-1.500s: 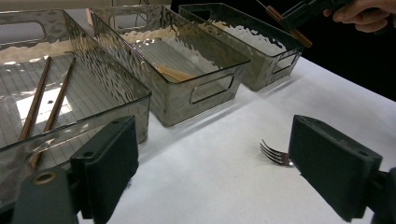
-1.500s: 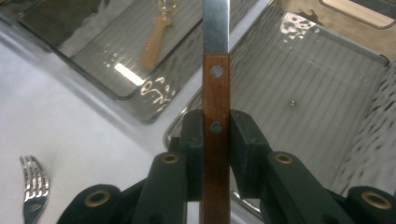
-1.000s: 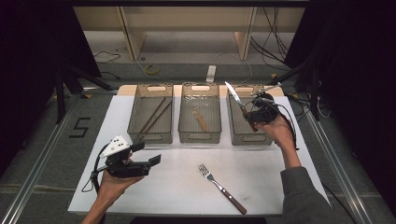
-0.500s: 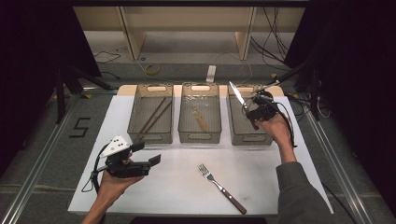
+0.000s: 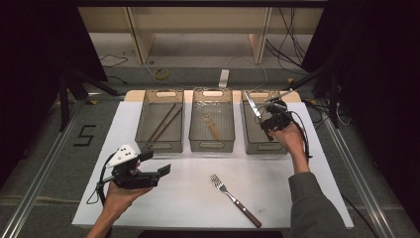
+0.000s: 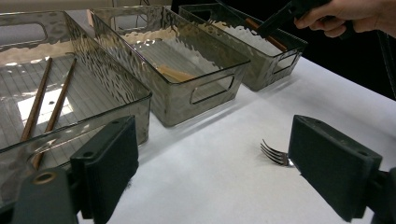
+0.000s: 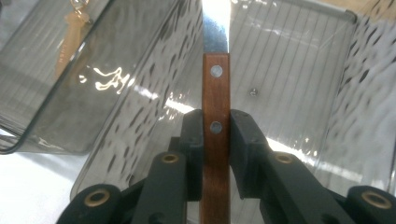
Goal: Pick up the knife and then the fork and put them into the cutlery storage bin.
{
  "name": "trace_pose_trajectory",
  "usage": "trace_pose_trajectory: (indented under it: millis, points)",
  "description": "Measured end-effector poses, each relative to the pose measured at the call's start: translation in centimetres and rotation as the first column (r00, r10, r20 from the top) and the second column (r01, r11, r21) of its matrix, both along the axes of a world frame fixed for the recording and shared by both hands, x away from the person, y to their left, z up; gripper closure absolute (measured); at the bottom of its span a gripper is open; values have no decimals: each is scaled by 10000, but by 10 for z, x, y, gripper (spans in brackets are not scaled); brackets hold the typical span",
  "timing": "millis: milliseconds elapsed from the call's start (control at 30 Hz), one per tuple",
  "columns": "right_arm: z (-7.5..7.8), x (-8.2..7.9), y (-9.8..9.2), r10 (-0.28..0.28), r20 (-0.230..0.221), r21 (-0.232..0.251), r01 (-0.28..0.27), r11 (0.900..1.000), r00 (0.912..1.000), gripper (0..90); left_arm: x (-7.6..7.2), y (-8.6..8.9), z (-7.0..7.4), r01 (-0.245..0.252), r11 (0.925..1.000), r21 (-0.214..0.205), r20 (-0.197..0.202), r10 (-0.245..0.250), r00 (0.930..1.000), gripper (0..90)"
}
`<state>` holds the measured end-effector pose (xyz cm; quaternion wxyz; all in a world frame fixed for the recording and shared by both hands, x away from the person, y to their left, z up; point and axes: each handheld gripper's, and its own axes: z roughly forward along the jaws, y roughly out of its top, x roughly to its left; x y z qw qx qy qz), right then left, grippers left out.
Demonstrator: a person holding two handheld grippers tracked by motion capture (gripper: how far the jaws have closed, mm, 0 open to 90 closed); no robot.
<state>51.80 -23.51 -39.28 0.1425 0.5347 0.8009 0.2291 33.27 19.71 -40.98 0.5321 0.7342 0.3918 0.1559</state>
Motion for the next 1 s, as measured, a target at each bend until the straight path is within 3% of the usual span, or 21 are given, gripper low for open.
trace_pose_trajectory:
  millis: [567, 667, 1000]
  points:
    - [-12, 4, 0, -244, -391, 23, 245, 9997, 9989, 756, 0, 1, 0, 18, 10000, -10, -13, -18, 10000, 154]
    - [-14, 5, -1, -160, -587, 258, 176, 9995, 9981, 651, 0, 0, 0, 22, 10000, 2, -5, -22, 10000, 154]
    - [2, -6, -2, 149, -37, 410, -147, 9991, 9999, 520, 0, 0, 0, 14, 10000, -9, -10, -14, 10000, 153]
